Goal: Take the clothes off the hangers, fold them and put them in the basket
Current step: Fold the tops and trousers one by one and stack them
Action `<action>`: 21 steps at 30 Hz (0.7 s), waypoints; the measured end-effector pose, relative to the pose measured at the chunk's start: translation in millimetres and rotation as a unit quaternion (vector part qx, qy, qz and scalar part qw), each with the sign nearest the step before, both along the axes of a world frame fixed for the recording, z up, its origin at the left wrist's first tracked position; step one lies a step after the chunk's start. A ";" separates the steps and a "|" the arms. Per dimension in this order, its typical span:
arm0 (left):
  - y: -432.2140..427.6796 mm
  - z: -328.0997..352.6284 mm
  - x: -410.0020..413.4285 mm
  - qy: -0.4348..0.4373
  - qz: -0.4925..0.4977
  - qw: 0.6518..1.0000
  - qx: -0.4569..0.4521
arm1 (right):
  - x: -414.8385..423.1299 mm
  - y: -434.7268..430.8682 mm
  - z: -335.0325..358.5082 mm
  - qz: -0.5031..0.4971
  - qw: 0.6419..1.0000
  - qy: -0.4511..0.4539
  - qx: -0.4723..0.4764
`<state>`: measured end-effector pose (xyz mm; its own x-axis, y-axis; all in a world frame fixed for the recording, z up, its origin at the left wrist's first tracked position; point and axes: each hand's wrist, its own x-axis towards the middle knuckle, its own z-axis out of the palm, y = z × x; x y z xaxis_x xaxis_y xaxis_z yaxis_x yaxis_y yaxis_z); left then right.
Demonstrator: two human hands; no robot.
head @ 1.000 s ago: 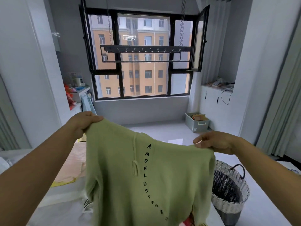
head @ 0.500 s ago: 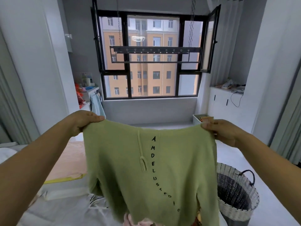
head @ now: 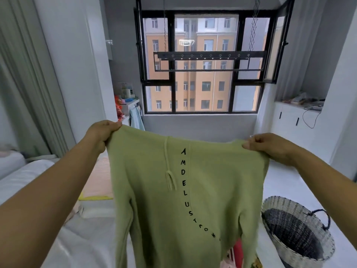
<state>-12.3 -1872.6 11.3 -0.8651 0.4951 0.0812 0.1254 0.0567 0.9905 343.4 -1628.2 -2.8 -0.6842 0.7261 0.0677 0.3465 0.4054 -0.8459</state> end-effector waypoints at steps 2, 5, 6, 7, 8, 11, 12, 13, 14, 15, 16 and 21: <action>-8.9 -6.6 -4.3 -0.002 0.018 1.000 0.005 | 0.6 -4.5 -5.3 0.039 0.990 -0.133 -0.016; -22.7 -12.1 -6.4 0.002 0.031 1.000 0.003 | -9.7 -4.7 -13.3 0.012 0.993 -0.118 -0.007; -27.0 -13.1 -5.8 0.001 0.043 0.999 -0.004 | -14.2 -4.6 -13.7 0.004 0.997 -0.072 -0.014; -33.1 -16.6 -8.0 0.026 0.063 0.997 -0.024 | -19.9 -3.1 -14.5 -0.006 1.000 -0.014 -0.022; -42.3 -20.4 -7.7 0.079 0.067 0.991 -0.088 | -25.2 -2.6 -16.6 -0.015 0.999 0.027 -0.017; -72.2 -38.3 3.0 0.215 -0.025 0.890 -0.402 | -39.4 -8.4 -29.5 0.006 0.990 -0.115 0.080; -79.5 -40.4 4.4 0.220 -0.046 0.866 -0.446 | -41.9 -10.8 -33.9 0.048 0.976 -0.193 0.088; -84.8 -38.1 4.7 0.212 -0.051 0.870 -0.442 | -43.7 -11.7 -33.8 0.081 0.968 -0.226 0.072; -88.2 -31.9 4.5 0.205 -0.038 0.889 -0.407 | -45.1 -12.7 -28.9 0.097 0.972 -0.209 0.048; -90.1 -24.0 1.5 0.202 0.002 0.911 -0.359 | -46.1 -14.6 -20.5 0.085 0.984 -0.155 0.025; -90.7 -16.0 0.0 0.201 0.047 0.927 -0.312 | -47.7 -15.4 -11.5 0.059 0.994 -0.094 0.007; -92.2 -12.6 -2.6 0.247 0.109 0.905 -0.329 | -64.5 -22.5 -0.5 0.004 0.997 -0.079 0.012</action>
